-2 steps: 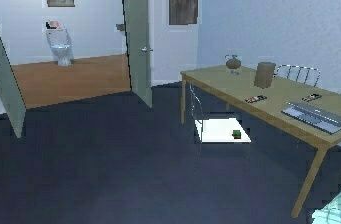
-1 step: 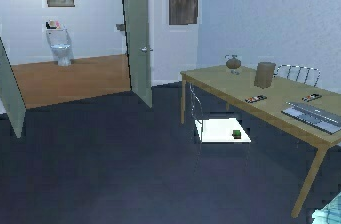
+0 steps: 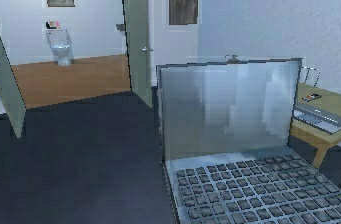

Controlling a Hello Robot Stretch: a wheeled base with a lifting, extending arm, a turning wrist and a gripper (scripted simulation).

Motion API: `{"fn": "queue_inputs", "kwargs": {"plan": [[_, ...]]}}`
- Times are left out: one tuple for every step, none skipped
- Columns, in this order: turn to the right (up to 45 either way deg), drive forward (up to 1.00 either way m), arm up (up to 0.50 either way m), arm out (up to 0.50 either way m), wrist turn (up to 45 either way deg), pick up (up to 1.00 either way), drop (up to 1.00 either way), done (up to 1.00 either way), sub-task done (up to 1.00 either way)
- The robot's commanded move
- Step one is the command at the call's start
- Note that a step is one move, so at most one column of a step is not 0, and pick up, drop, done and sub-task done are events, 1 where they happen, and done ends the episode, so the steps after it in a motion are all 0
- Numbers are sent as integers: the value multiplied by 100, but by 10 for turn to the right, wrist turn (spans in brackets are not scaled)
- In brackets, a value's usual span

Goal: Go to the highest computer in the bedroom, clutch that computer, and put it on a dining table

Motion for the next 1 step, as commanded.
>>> {"fn": "queue_inputs", "kwargs": {"plan": [[-450, 0, 0, 0, 0, 0, 0, 0, 0]]}}
